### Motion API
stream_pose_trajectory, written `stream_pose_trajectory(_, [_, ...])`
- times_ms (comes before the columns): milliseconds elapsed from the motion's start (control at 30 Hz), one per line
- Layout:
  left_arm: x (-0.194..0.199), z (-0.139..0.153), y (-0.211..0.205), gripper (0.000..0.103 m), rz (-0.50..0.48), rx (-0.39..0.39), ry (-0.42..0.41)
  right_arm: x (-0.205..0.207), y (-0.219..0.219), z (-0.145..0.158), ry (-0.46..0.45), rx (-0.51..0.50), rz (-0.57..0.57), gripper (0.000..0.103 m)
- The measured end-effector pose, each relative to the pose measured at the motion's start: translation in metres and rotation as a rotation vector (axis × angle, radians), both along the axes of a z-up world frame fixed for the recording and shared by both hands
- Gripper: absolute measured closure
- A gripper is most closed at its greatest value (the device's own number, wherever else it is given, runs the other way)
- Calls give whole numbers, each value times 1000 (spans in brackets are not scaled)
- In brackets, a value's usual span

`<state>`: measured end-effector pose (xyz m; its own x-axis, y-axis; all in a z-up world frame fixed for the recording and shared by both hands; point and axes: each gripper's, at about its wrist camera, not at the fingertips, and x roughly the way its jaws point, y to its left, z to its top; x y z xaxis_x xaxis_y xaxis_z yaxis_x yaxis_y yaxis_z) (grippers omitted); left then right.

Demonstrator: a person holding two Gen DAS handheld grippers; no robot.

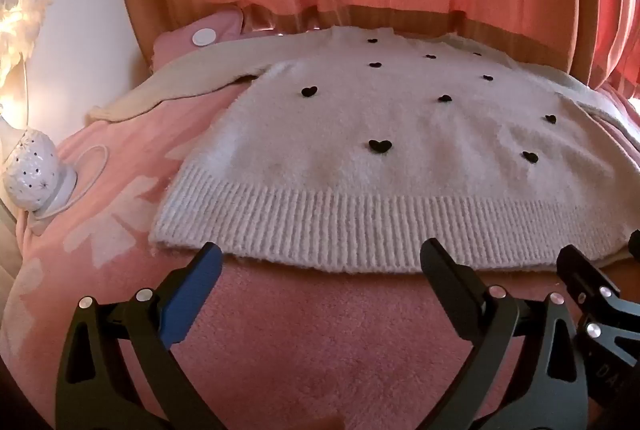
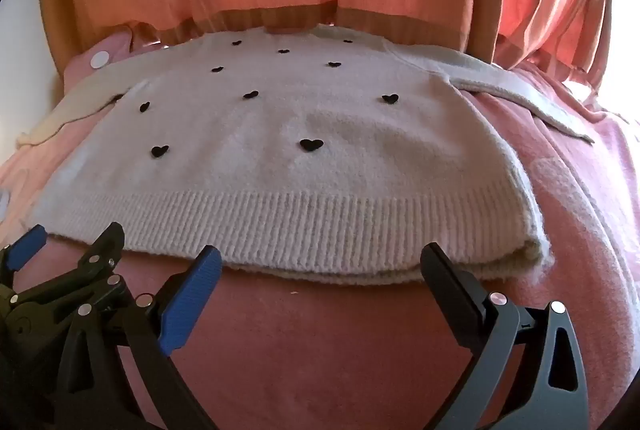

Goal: Fold small clothes

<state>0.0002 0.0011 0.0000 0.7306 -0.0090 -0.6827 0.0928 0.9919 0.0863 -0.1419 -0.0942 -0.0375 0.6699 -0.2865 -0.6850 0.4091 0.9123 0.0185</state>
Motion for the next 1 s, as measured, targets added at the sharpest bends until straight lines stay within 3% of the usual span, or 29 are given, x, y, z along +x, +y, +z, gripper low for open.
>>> stream_pose_trajectory(1000, [3,-7,4,6,-10,28,25,1,-1,-6,31,5,-6,5])
